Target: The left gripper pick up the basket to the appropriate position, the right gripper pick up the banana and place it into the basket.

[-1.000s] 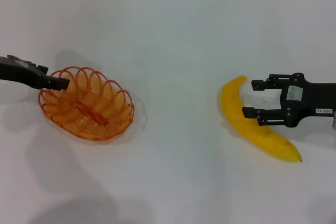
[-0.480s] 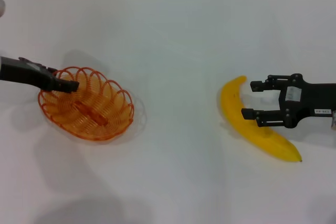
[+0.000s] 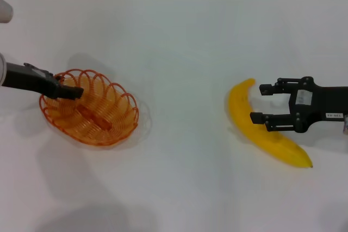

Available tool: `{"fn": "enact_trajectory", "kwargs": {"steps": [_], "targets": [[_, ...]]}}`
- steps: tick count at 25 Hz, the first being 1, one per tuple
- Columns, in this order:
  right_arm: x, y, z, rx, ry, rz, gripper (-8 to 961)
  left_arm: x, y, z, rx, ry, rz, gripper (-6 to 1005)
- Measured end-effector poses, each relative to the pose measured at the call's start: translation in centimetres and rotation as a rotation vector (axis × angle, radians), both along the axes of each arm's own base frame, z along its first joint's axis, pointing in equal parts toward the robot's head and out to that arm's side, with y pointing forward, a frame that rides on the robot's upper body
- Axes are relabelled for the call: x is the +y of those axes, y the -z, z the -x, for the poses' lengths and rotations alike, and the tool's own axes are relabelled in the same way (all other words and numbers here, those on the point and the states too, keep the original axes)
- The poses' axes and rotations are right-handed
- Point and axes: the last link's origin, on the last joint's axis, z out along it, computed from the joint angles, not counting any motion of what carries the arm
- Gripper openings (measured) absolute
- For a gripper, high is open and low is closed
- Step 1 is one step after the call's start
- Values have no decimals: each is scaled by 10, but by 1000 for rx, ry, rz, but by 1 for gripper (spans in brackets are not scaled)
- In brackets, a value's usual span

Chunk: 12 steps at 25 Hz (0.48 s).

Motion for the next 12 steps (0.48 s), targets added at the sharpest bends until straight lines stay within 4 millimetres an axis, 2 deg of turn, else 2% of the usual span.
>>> {"fn": "enact_trajectory", "kwargs": {"steps": [2,8,12], "targets": [[0,0,0,-1,1,1,762,0,0,0,1,0,-2,700],[0,0,-1,-8,3,5,762,1,-1,1,5,-5,-12,488],[0,0,-1,-8,4,4,763,1,-1,1,6,-4,-10,290]]}}
